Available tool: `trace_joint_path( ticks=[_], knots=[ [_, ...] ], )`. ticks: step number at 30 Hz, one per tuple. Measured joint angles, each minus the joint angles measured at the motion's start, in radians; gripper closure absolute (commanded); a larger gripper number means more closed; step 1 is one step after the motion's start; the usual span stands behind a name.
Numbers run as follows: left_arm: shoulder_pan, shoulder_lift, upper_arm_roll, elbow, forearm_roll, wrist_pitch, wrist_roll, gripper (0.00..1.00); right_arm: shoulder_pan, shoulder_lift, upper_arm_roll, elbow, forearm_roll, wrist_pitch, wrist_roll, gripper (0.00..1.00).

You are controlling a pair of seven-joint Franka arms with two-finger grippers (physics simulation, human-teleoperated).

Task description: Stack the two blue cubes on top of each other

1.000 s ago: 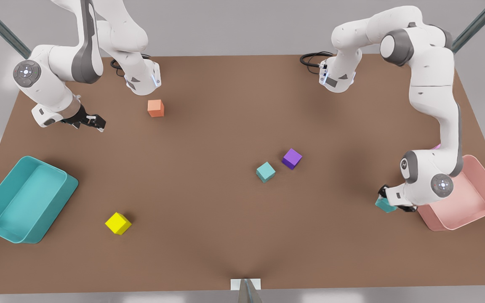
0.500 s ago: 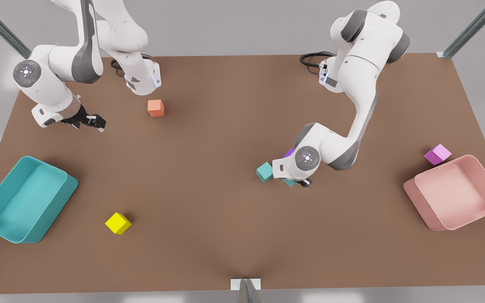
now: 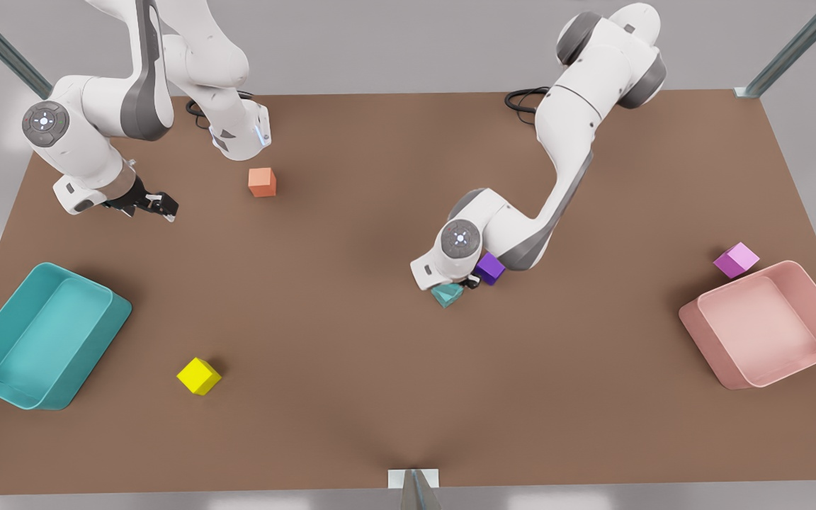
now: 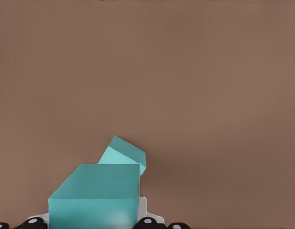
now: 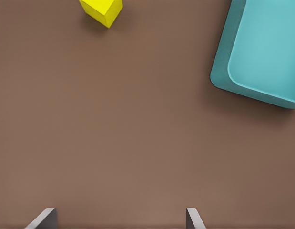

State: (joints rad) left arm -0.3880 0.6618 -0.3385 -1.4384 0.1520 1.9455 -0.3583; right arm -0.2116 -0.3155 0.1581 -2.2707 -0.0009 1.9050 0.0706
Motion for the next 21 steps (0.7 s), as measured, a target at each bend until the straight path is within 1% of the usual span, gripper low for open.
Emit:
trace_joint_path(
  ticks=[7, 14, 21],
  knots=[
    [0.001, 0.042, 0.005, -0.001, 0.033, 0.039, -0.126, 0.28, 0.0, 0.0, 0.0, 0.0, 0.0, -0.001, -0.001, 0.0],
    [0.008, 0.036, 0.006, -0.047, 0.069, 0.063, -0.212, 0.28, 0.0, 0.0, 0.0, 0.0, 0.0, -0.001, -0.002, 0.0],
    [0.008, 0.035, 0.006, -0.049, 0.077, 0.075, -0.272, 0.28, 0.0, 0.0, 0.0, 0.0, 0.0, -0.001, -0.002, 0.0]
  ],
)
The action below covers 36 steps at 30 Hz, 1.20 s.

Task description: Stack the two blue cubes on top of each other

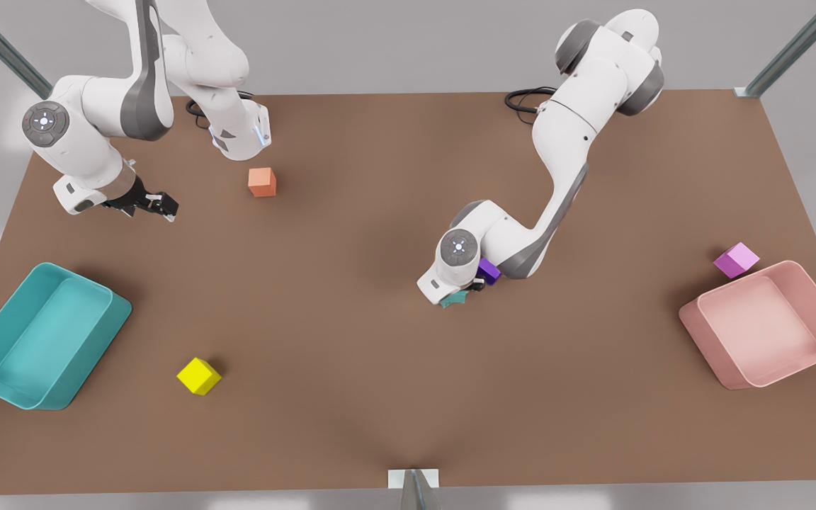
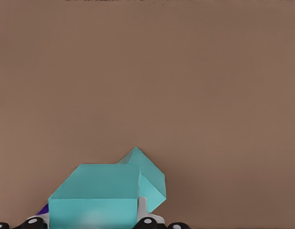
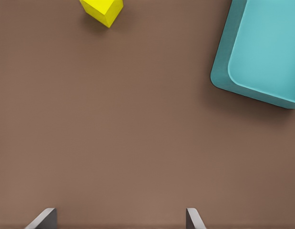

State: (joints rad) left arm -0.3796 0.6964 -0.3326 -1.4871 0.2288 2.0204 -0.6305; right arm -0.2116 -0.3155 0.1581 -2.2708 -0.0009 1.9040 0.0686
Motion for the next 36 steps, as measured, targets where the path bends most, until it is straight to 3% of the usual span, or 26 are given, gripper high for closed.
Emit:
trace_joint_path(
  ticks=[16, 17, 24, 27, 30, 33, 35, 36],
  knots=[
    [0.001, -0.024, -0.003, -0.05, 0.005, 0.033, -0.088, 0.28, 0.0, 0.0, 0.0, 0.0, 0.0, -0.001, -0.001, 0.0],
    [0.001, -0.025, -0.003, -0.051, 0.005, 0.035, -0.091, 0.0, 0.0, 0.0, 0.0, 0.0, 0.0, -0.002, -0.001, 0.0],
    [0.007, -0.069, -0.004, -0.037, 0.002, 0.021, -0.11, 0.0, 0.0, 0.0, 0.0, 0.0, 0.0, -0.003, -0.001, 0.0],
    [0.008, -0.184, -0.027, 0.0, -0.008, -0.069, -0.12, 0.0, 0.0, 0.0, 0.0, 0.0, 0.0, -0.003, -0.001, 0.0],
    [0.023, -0.208, -0.029, 0.148, -0.008, -0.195, -0.128, 0.0, 0.0, 0.0, 0.0, 0.0, 0.0, -0.003, -0.001, 0.0],
    [0.179, -0.207, -0.025, 0.244, -0.006, -0.293, -0.108, 0.0, 0.0, 0.0, 0.0, 0.0, 0.0, -0.003, -0.001, 0.0],
    [0.307, -0.206, 0.0, 0.303, -0.004, -0.36, -0.063, 0.0, 0.0, 0.0, 0.0, 0.0, 0.0, -0.003, -0.001, 0.0],
    [0.303, -0.225, 0.119, 0.314, -0.047, -0.392, -0.027, 0.0, 0.0, 0.0, 0.0, 0.0, 0.0, -0.003, -0.001, 0.0]
  ],
)
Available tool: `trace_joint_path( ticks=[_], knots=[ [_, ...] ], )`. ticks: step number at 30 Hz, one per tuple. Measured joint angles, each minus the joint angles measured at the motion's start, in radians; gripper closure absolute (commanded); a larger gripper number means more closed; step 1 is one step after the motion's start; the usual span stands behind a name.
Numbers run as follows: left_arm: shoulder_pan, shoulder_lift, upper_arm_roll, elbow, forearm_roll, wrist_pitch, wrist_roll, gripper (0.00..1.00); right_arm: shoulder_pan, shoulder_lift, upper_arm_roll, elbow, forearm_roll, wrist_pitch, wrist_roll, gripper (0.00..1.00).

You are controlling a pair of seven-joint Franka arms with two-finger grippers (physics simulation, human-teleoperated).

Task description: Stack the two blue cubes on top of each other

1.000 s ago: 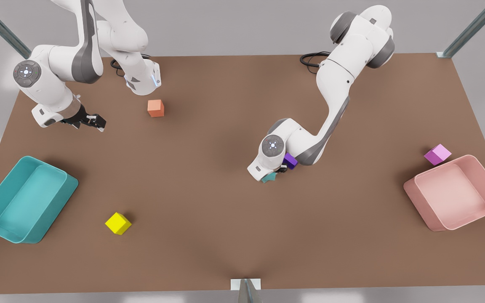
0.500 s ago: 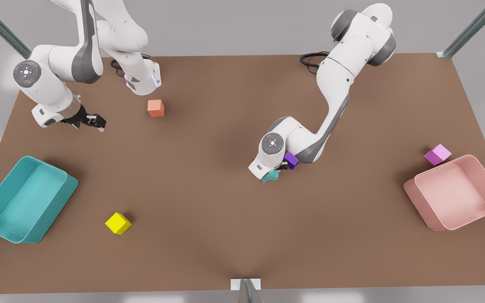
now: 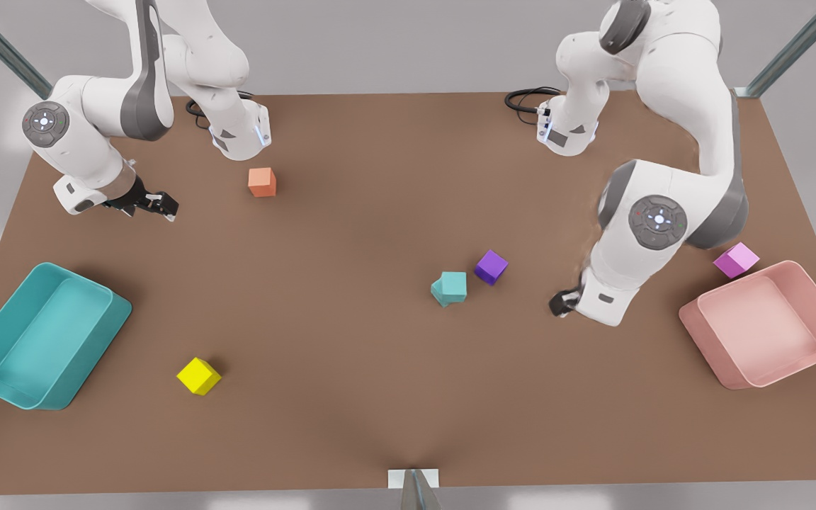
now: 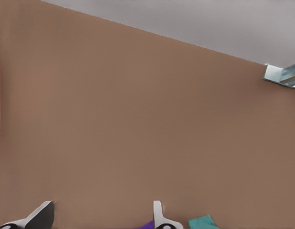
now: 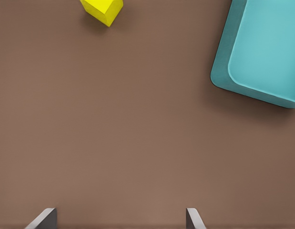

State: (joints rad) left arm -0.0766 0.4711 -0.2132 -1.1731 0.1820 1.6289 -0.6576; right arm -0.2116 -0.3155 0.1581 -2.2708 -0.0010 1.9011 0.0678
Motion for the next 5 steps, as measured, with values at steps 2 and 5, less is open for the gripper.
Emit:
trace_joint_path(
  ticks=[2, 5],
  knots=[
    [0.014, -0.131, 0.171, -0.1, -0.129, -0.043, 0.071, 0.0, 0.0, 0.0, 0.0, 0.0, 0.0, 0.0, 0.0, 0.0],
    [0.047, -0.313, 0.165, -0.349, -0.192, -0.005, 0.165, 0.0, 0.0, 0.0, 0.0, 0.0, 0.0, 0.0, 0.0, 0.0]
  ],
)
